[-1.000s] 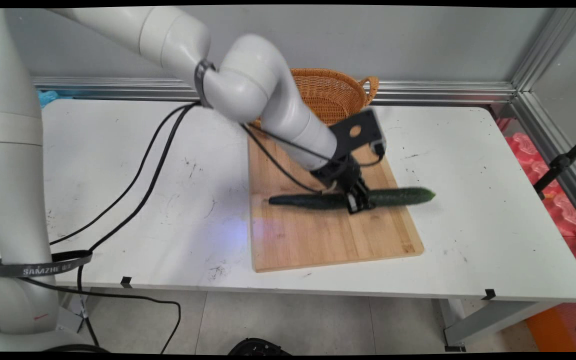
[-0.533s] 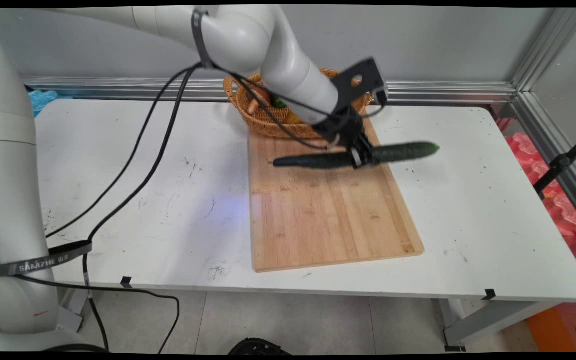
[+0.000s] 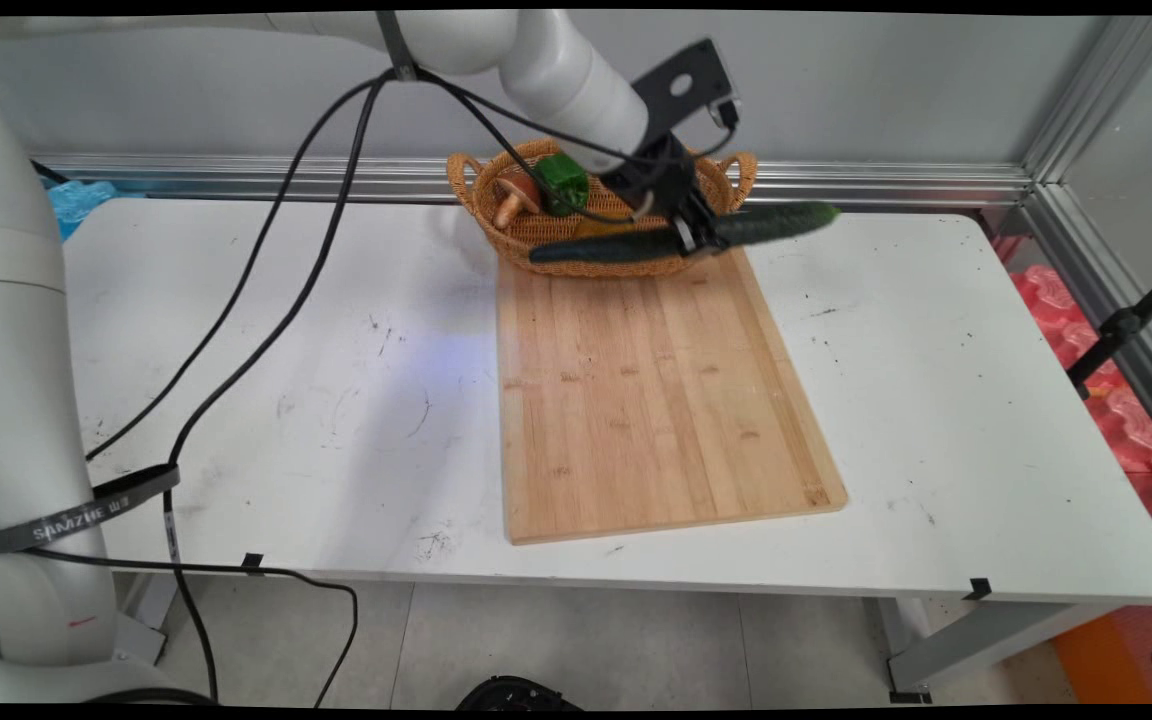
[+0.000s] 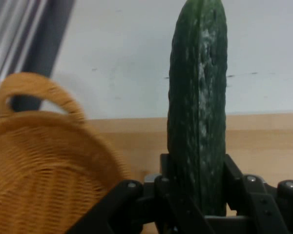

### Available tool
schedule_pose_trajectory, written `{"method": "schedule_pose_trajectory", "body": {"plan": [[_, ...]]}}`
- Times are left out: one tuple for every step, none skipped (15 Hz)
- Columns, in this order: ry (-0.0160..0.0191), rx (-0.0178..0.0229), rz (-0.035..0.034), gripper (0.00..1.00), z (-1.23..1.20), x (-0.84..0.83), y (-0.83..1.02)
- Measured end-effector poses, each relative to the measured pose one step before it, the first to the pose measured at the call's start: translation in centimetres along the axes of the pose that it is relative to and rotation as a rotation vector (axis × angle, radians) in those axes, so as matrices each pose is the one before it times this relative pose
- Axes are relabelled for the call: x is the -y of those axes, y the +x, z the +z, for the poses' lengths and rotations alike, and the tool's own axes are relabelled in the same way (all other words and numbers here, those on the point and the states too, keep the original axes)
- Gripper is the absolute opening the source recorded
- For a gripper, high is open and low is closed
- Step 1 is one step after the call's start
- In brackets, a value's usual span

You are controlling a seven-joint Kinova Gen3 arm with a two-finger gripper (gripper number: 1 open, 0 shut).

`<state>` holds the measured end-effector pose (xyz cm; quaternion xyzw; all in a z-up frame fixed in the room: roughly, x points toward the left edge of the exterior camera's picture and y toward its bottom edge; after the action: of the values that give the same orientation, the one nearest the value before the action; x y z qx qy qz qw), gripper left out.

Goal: Place the picked object in the vegetable basket

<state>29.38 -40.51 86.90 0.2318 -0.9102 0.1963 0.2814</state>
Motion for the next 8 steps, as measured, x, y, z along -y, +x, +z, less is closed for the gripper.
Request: {"method": "schedule_pose_trajectory", "body": {"plan": [[0.01516,0.00151,-0.00056,0.00,0.039,1.135,-0.358],[0.01393,0.00092,0.00139,0.00,0.104,1.101,-0.410],[0.01025,0.00018,0.00150,0.00,0.149,0.872,-0.316],[0.01232,-0.00035,0.00341,0.00,0.288,1.095,-0.406],[0.00876,-0.00109,0.00172,0.00,0.253,0.769,-0.269],[0.00845,-0.00226,0.00182,0.00,0.280,0.728,-0.220],[0.01010,-0.00365,0.00181,0.00,0.346,0.819,-0.196],[0.00974,-0.00454,0.00117,0.00,0.387,0.779,-0.134]]}}
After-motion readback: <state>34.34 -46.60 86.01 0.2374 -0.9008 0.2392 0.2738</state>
